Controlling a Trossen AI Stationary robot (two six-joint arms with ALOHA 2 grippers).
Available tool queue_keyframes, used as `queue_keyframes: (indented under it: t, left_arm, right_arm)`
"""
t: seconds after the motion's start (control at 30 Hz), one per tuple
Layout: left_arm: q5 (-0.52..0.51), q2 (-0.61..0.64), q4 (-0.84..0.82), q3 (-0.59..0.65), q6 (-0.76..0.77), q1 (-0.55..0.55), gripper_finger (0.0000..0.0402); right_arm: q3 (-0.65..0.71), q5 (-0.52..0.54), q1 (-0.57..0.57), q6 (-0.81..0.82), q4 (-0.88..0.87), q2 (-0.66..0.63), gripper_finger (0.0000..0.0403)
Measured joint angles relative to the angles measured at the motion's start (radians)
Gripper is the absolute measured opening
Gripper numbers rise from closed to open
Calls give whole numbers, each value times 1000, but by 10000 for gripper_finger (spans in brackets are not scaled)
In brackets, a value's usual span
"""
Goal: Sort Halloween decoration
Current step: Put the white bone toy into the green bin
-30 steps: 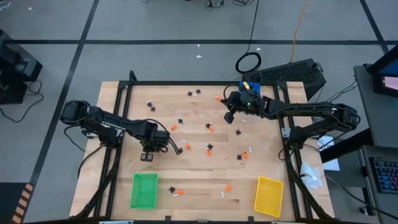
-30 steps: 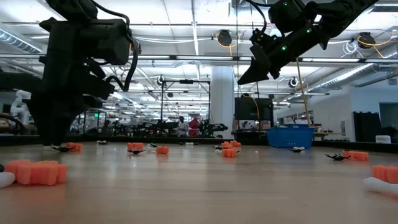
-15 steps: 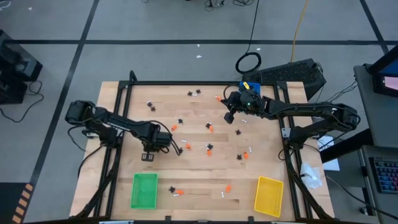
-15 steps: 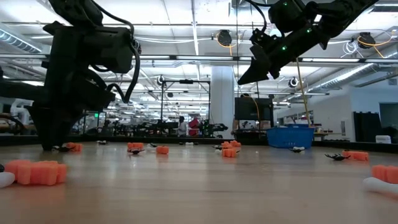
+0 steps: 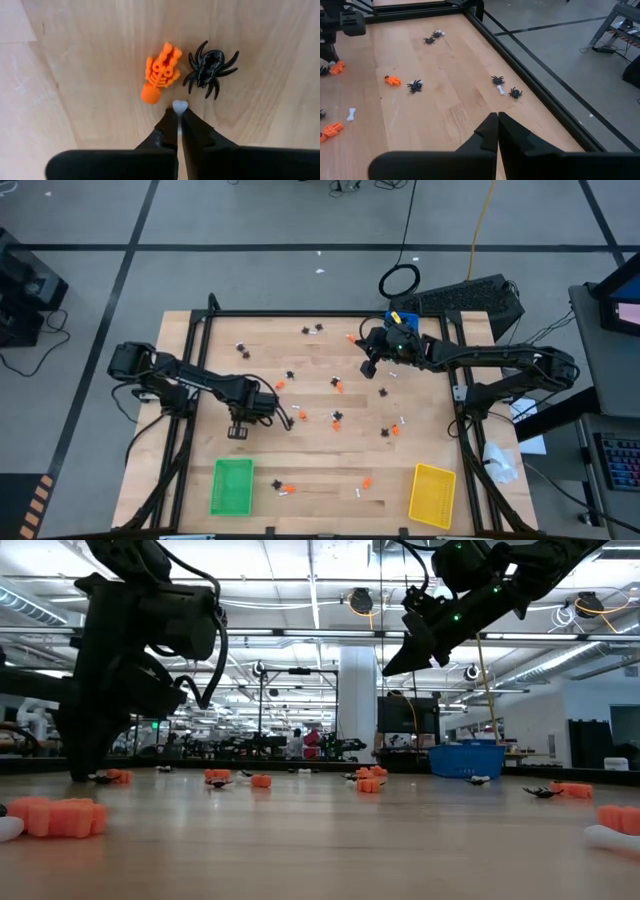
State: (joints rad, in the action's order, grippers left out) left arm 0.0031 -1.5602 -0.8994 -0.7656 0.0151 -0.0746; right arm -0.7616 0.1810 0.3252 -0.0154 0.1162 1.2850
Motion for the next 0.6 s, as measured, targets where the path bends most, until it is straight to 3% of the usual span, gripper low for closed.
queue_keyframes:
  t: [0.27, 0.6]
  left_arm:
    - [8, -1, -60, -52, 2, -10, 1]
    - [61, 1, -192, -149, 61, -106, 0]
  right_arm:
    - [0, 0, 0, 0, 0, 0, 4]
    - [0, 1, 0, -4, 0, 0, 4]
